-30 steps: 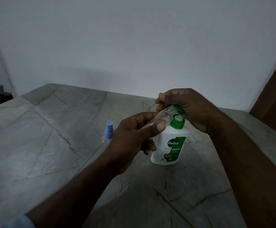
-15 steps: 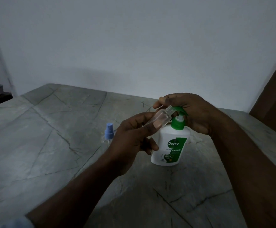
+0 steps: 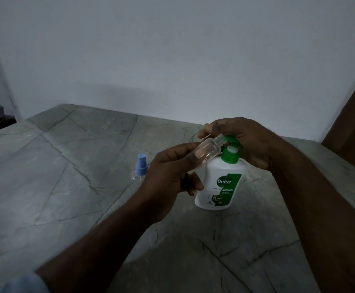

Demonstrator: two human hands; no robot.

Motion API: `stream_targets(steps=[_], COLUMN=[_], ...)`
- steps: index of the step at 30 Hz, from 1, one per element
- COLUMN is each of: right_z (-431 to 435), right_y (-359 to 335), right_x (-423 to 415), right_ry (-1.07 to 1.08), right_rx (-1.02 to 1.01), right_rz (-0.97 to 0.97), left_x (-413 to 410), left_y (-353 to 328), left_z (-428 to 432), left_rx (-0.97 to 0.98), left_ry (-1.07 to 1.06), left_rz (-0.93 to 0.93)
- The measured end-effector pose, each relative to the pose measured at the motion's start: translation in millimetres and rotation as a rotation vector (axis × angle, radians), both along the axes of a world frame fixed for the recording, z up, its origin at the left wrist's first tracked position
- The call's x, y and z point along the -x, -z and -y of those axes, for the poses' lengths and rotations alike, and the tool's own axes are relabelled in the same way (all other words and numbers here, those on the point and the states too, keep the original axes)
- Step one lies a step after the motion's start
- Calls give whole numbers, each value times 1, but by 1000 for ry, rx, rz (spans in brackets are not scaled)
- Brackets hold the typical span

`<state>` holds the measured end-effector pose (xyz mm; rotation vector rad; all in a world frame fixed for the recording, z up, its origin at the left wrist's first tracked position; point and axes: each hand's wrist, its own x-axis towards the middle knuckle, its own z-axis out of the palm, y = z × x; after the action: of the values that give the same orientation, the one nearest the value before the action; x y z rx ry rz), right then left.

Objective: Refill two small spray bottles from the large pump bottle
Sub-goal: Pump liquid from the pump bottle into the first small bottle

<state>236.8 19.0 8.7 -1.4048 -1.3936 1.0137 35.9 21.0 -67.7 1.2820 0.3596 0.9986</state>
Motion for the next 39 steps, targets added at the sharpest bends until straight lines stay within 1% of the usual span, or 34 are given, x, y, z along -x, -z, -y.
stream_targets(steps=[2, 3, 7, 14, 18, 22, 25, 26, 30, 33, 39], right_z=[1, 1, 0, -2, -4, -5, -4, -4, -4, -5, -6], right_y=[-3, -3, -1, 5, 6, 6, 0, -1, 1, 2, 7], right_x=[0, 0, 4, 2, 1, 0, -4, -4, -3, -4, -2], right_ry=[3, 5, -4, -15, -11, -5, 3, 1, -6, -27, -44], right_rx=[-38, -46, -15, 51, 35, -6, -39, -52, -58, -41, -2], right_rz=[78, 74, -61, -128, -156, -61, 124, 155, 39, 41, -58], left_x=[0, 0, -1, -1, -2, -1, -2, -2, -3, -3, -1], left_y=[-1, -1, -2, 0, 0, 1, 1, 0, 0, 0, -1], left_z=[1, 1, 1, 0, 0, 0, -1, -1, -1, 0, 1], left_rx=[-2, 0, -10, -8, -12, -15, -27, -32, -28, -14, 10], left_ry=[4, 3, -9, -37, -47, -46, -49, -52, -48, -37, -47], left_rz=[6, 4, -12, -41, -51, -55, -47, -41, -35, -29, -49])
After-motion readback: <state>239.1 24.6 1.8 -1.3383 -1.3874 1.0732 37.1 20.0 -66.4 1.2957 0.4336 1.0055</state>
